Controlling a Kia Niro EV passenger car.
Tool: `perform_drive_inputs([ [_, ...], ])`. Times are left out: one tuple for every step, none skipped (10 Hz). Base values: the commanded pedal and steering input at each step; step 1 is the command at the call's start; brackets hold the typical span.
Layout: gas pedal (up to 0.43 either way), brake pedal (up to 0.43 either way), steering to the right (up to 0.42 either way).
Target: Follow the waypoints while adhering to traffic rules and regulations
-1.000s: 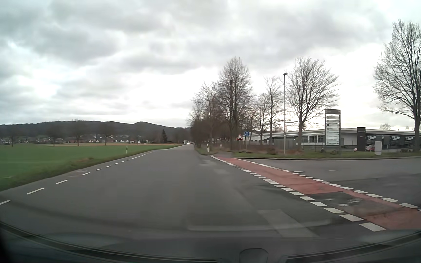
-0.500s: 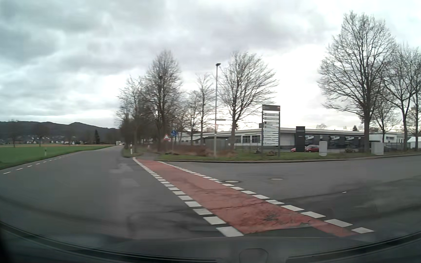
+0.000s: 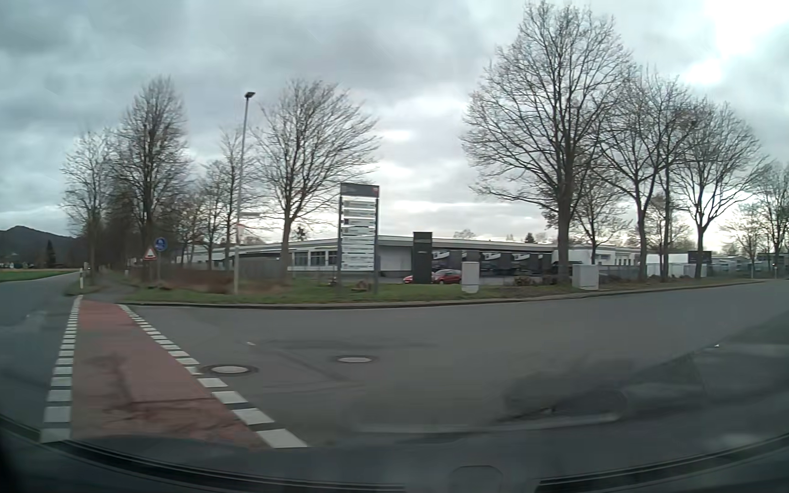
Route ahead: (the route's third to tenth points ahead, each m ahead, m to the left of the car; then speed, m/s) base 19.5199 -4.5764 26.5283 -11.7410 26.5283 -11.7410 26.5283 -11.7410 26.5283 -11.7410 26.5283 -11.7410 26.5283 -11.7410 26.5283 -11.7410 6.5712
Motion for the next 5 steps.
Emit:
perform_drive_inputs([
  [0.169,0.000,0.332],
  [0.169,0.000,0.317],
  [0.169,0.000,0.301],
  [0.169,0.000,0.290],
  [0.189,0.000,0.282],
])
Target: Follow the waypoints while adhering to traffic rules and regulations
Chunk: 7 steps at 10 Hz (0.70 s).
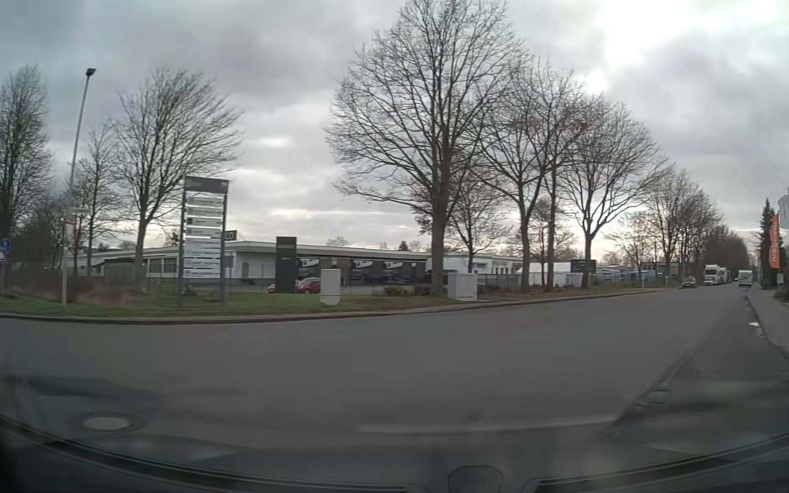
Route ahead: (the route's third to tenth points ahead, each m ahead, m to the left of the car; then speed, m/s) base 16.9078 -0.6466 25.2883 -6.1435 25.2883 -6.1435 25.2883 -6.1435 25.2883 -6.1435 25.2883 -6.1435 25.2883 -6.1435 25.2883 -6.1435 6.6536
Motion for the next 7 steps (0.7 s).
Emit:
perform_drive_inputs([
  [0.248,0.000,0.275],
  [0.248,0.000,0.267],
  [0.248,0.000,0.258],
  [0.248,0.000,0.248],
  [0.248,0.000,0.244],
  [0.248,0.000,0.238],
  [0.248,0.000,0.227],
])
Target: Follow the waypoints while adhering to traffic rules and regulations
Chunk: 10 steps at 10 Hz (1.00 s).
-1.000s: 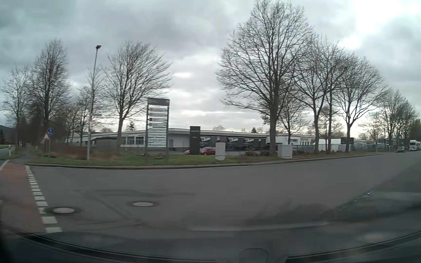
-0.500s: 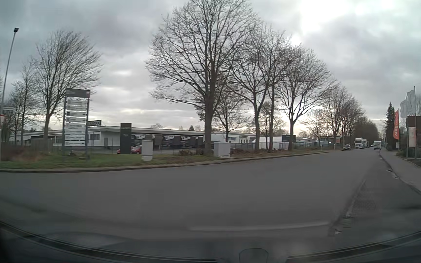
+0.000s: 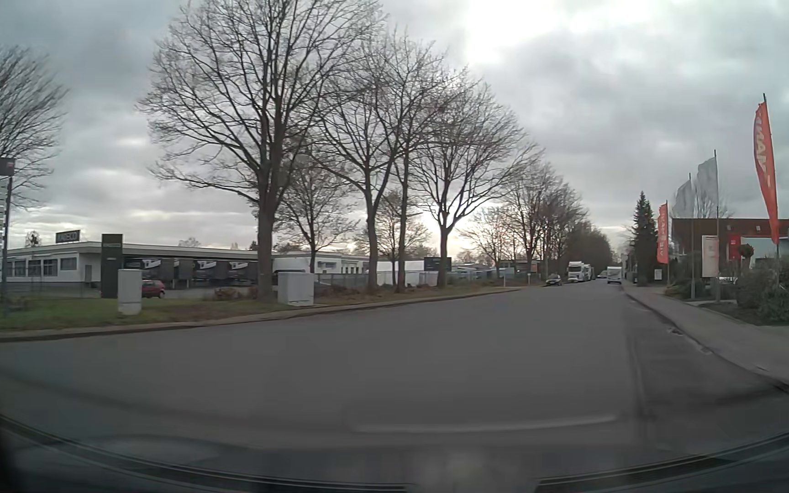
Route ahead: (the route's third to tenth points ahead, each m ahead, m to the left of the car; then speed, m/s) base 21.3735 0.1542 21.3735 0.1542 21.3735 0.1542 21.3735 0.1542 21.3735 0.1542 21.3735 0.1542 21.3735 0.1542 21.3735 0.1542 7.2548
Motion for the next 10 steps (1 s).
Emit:
perform_drive_inputs([
  [0.248,0.000,0.218],
  [0.240,0.000,0.211],
  [0.240,0.000,0.200],
  [0.177,0.000,0.185],
  [0.130,0.000,0.163],
  [0.118,0.000,0.147],
  [0.087,0.000,0.129],
  [0.039,0.000,0.119],
  [0.000,0.000,0.114],
  [0.000,0.000,0.109],
])
